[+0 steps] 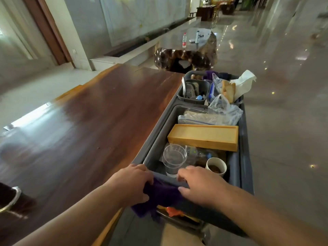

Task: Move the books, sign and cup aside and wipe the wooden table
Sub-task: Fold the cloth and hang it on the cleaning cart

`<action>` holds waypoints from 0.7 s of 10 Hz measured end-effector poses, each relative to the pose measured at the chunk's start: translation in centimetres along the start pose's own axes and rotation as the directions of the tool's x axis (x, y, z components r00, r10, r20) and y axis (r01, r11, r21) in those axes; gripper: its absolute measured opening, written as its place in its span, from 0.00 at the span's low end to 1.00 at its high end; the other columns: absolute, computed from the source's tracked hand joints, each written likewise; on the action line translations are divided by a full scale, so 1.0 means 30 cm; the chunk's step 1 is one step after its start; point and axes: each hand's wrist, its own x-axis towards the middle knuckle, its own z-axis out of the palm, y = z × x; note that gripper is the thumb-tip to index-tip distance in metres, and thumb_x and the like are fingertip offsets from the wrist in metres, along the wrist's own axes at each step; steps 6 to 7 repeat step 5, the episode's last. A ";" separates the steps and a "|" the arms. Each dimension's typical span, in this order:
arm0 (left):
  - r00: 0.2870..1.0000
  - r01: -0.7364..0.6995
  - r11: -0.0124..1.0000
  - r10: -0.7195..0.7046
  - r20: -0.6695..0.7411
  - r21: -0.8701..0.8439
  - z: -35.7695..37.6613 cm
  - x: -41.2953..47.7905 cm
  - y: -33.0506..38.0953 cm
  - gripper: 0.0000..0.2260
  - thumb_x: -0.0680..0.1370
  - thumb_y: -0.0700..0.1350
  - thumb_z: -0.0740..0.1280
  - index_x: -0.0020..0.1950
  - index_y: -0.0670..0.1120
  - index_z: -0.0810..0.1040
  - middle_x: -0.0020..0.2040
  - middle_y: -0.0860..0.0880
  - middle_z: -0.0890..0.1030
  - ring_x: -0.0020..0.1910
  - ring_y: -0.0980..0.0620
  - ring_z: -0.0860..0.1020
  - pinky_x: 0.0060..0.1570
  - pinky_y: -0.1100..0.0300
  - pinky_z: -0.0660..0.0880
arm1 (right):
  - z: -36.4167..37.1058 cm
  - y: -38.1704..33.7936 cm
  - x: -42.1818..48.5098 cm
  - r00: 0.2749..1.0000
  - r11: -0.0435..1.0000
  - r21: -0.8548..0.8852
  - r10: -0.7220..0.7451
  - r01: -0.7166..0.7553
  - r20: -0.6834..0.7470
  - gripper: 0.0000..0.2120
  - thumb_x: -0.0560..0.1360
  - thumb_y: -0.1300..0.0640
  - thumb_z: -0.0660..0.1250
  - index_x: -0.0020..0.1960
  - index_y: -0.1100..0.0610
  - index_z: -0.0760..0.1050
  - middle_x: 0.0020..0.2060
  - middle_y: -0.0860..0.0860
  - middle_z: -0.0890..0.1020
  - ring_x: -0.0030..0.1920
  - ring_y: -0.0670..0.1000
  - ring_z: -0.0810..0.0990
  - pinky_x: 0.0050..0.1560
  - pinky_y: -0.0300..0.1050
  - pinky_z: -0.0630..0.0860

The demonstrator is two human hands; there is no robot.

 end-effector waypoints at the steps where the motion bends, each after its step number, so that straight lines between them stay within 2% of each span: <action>1: 0.997 -0.024 1.000 0.025 -0.071 0.018 0.014 -0.020 0.003 0.19 0.75 0.55 0.70 0.65 0.62 0.74 0.65 0.60 0.73 0.62 0.54 0.70 0.57 0.54 0.75 | 0.035 -0.087 0.038 0.995 0.996 0.028 -0.083 0.081 0.064 0.17 0.73 0.36 0.65 0.59 0.42 0.73 0.48 0.42 0.77 0.47 0.46 0.78 0.45 0.50 0.79; 2: 0.992 -0.044 0.999 0.043 -0.122 -0.007 0.025 -0.039 -0.004 0.19 0.75 0.55 0.70 0.66 0.61 0.74 0.65 0.60 0.73 0.62 0.54 0.71 0.57 0.55 0.74 | 0.072 -0.129 0.064 0.990 0.992 -0.069 -0.098 0.106 0.104 0.17 0.74 0.39 0.69 0.59 0.44 0.72 0.50 0.46 0.79 0.48 0.51 0.80 0.46 0.54 0.81; 3: 0.985 -0.060 0.996 0.049 -0.163 -0.063 0.030 -0.073 -0.025 0.19 0.74 0.58 0.69 0.64 0.62 0.73 0.61 0.61 0.75 0.60 0.55 0.73 0.55 0.54 0.77 | 0.071 -0.141 0.076 0.991 0.993 -0.085 -0.077 0.087 0.111 0.16 0.74 0.40 0.69 0.59 0.42 0.71 0.49 0.45 0.79 0.47 0.49 0.80 0.47 0.52 0.81; 4: 0.978 -0.037 0.997 0.021 -0.206 -0.074 0.022 -0.123 -0.050 0.21 0.74 0.62 0.67 0.66 0.65 0.70 0.63 0.62 0.75 0.61 0.55 0.73 0.57 0.52 0.78 | 0.040 -0.169 0.091 0.993 0.991 -0.094 -0.087 0.094 0.081 0.16 0.73 0.36 0.69 0.57 0.40 0.72 0.48 0.42 0.77 0.47 0.45 0.77 0.47 0.48 0.79; 5: 0.931 0.044 0.996 -0.069 -0.358 -0.079 -0.039 -0.213 -0.106 0.29 0.72 0.71 0.63 0.71 0.67 0.65 0.71 0.62 0.72 0.68 0.53 0.71 0.63 0.49 0.75 | -0.053 -0.246 0.116 0.985 0.983 -0.095 -0.165 0.159 -0.060 0.22 0.73 0.30 0.64 0.62 0.40 0.71 0.55 0.41 0.77 0.56 0.46 0.76 0.53 0.47 0.78; 7: 0.931 0.044 0.996 -0.069 -0.358 -0.079 -0.039 -0.213 -0.106 0.29 0.72 0.71 0.63 0.71 0.67 0.65 0.71 0.62 0.72 0.68 0.53 0.71 0.63 0.49 0.75 | -0.053 -0.246 0.116 0.985 0.983 -0.095 -0.165 0.159 -0.060 0.22 0.73 0.30 0.64 0.62 0.40 0.71 0.55 0.41 0.77 0.56 0.46 0.76 0.53 0.47 0.78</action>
